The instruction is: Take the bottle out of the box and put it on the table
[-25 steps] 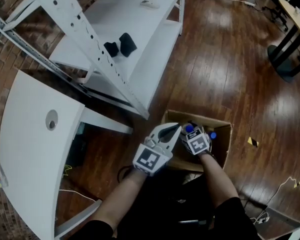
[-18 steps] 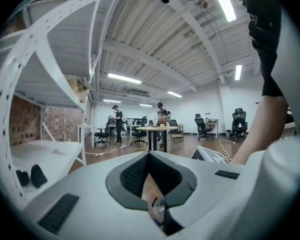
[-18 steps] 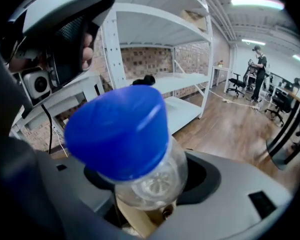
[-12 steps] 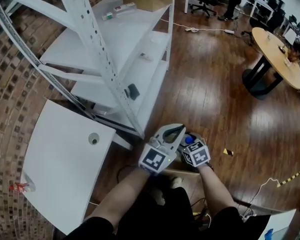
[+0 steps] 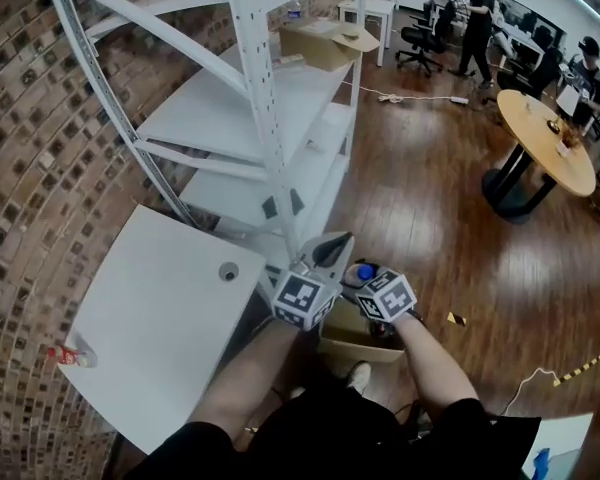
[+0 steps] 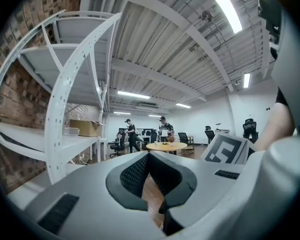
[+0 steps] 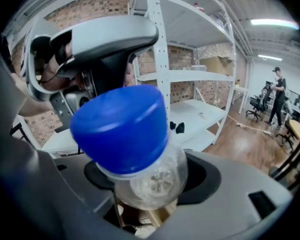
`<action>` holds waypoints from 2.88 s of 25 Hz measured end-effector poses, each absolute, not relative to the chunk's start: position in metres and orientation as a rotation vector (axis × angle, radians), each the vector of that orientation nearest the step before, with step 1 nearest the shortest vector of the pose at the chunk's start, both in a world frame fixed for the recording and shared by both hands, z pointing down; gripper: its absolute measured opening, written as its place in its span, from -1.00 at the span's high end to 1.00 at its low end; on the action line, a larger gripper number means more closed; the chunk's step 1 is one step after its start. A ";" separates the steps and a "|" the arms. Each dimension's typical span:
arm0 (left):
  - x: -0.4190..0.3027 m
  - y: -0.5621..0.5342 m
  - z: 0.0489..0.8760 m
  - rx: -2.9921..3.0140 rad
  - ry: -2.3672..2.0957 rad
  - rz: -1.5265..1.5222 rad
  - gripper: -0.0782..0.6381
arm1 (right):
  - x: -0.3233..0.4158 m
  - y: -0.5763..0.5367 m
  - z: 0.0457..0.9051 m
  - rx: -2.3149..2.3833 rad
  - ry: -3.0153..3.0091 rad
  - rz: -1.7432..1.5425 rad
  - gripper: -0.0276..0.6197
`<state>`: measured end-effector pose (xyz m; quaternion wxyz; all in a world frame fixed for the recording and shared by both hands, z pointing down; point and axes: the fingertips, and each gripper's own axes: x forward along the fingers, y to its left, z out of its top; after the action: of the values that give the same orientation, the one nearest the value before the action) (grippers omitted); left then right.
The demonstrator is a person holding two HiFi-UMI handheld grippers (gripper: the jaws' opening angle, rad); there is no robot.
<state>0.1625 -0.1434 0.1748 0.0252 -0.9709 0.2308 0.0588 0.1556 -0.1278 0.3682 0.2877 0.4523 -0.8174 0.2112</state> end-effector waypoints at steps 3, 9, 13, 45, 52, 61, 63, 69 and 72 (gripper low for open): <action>0.120 -0.143 0.166 -2.971 0.806 0.206 0.79 | 0.116 -0.129 0.344 1.134 -2.228 0.495 -0.09; 0.003 -0.150 0.150 -2.848 1.082 0.232 0.79 | 0.010 -0.135 0.314 0.908 -2.326 0.404 -0.09; -0.081 -0.143 0.142 -2.745 1.277 0.230 0.79 | -0.066 -0.135 0.302 0.756 -2.381 0.341 -0.09; -0.608 -0.056 0.197 -1.707 2.589 0.124 0.79 | -0.598 -0.122 0.314 -0.444 -2.341 -0.064 -0.09; -0.646 -0.068 0.246 -1.673 2.740 0.119 0.79 | -0.660 -0.154 0.343 -0.454 -2.300 -0.026 -0.09; -0.675 -0.065 0.275 -1.610 2.833 0.160 0.79 | -0.705 -0.167 0.375 -0.485 -2.232 -0.022 -0.09; -0.676 -0.065 0.280 -1.603 2.844 0.170 0.79 | -0.709 -0.167 0.379 -0.501 -2.240 0.005 -0.10; -0.677 -0.061 0.293 -1.590 2.883 0.192 0.79 | -0.716 -0.154 0.377 -0.532 -2.294 -0.032 -0.11; -0.677 -0.057 0.293 -1.587 2.889 0.183 0.79 | -0.717 -0.154 0.376 -0.536 -2.324 -0.024 -0.12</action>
<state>-0.6770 -0.0571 0.2933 -0.0798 -0.4791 0.8724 0.0553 -0.7172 -0.1536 0.3762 0.3693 -0.2089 -0.9055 -0.0093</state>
